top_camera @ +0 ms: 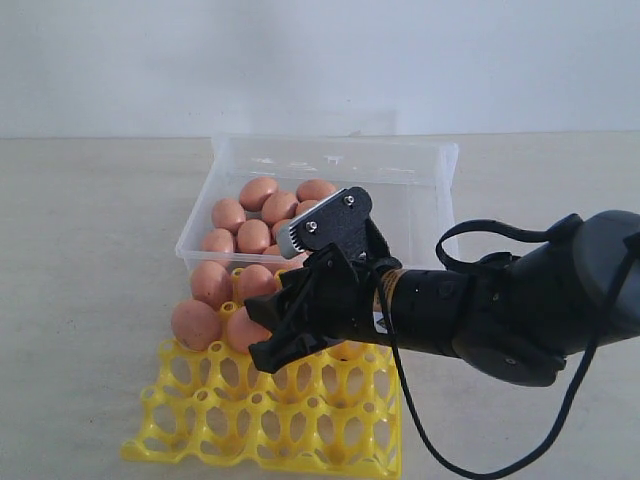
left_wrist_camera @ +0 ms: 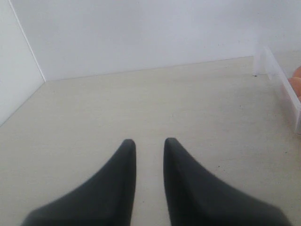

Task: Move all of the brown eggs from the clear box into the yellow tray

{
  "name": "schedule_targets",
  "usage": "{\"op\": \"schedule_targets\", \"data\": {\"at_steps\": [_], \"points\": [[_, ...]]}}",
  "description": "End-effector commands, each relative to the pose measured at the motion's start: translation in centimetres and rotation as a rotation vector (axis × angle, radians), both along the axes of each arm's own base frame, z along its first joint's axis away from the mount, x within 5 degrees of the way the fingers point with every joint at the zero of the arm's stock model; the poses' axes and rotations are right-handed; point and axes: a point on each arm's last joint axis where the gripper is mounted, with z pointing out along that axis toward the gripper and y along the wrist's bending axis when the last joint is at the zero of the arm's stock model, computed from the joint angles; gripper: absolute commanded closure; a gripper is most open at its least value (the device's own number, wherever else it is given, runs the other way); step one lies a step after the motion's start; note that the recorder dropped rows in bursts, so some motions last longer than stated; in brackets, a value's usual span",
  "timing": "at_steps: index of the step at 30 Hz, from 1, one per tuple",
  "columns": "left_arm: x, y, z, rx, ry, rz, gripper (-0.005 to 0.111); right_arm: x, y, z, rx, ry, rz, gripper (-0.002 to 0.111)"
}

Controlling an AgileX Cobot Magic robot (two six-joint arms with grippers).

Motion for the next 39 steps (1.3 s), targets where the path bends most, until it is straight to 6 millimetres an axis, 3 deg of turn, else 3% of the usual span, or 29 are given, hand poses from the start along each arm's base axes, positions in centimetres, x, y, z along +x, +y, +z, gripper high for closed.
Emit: {"op": "schedule_targets", "data": {"at_steps": [1, 4, 14, 16, 20, 21, 22, 24, 26, 27, 29, 32, 34, 36, 39], "points": [[0.0, 0.0, -0.1, -0.004, 0.000, 0.004, 0.085, 0.2, -0.2, 0.1, 0.007, -0.010, -0.006, 0.053], [0.0, 0.0, -0.1, -0.004, 0.000, 0.004, 0.085, 0.2, -0.2, 0.1, 0.007, -0.010, -0.006, 0.047], [0.0, 0.0, -0.1, -0.004, 0.000, 0.004, 0.085, 0.1, -0.2, 0.7, 0.021, -0.026, -0.004, 0.048], [0.0, 0.0, -0.1, -0.004, 0.000, 0.004, 0.085, 0.0, -0.3, 2.4, 0.062, -0.048, -0.010, 0.048], [0.0, 0.0, -0.1, -0.004, 0.000, 0.004, 0.085, -0.5, -0.6, 8.0, 0.193, -0.169, -0.011, 0.052], [0.0, 0.0, -0.1, -0.004, 0.000, 0.004, 0.085, -0.5, -0.7, 9.7, 0.221, -0.208, -0.013, 0.058], [0.0, 0.0, -0.1, -0.004, 0.000, 0.004, 0.085, -0.4, -0.9, 12.7, 0.241, -0.263, -0.028, 0.073], [0.0, 0.0, -0.1, -0.004, 0.000, 0.004, 0.085, 0.7, -1.2, 16.2, 0.122, -0.288, -0.098, 0.108], [0.0, 0.0, -0.1, -0.004, 0.000, 0.004, 0.085, 2.5, -1.3, 17.3, -0.128, -0.245, -0.180, 0.108], [0.0, 0.0, -0.1, -0.004, 0.000, 0.004, 0.085, 3.4, -1.3, 17.5, -0.250, -0.217, -0.205, 0.108], [0.0, 0.0, -0.1, -0.004, 0.000, 0.004, 0.085, 6.0, -1.3, 15.2, -0.645, -0.031, -0.245, 0.108], [0.0, 0.0, -0.1, -0.004, 0.000, 0.004, 0.085, 8.1, -0.7, 12.7, -0.879, 0.184, -0.122, 0.108], [0.0, 0.0, -0.1, -0.004, 0.000, 0.004, 0.085, 10.5, 0.2, 10.8, -0.854, 0.364, 0.040, 0.108], [0.0, 0.0, -0.1, -0.004, 0.000, 0.004, 0.085, 14.2, 0.2, 9.8, -0.694, 0.439, 0.016, 0.108], [0.0, 0.0, -0.1, -0.004, 0.000, 0.004, 0.085, 17.6, -0.2, 8.9, -0.561, 0.431, -0.038, 0.108]]}}
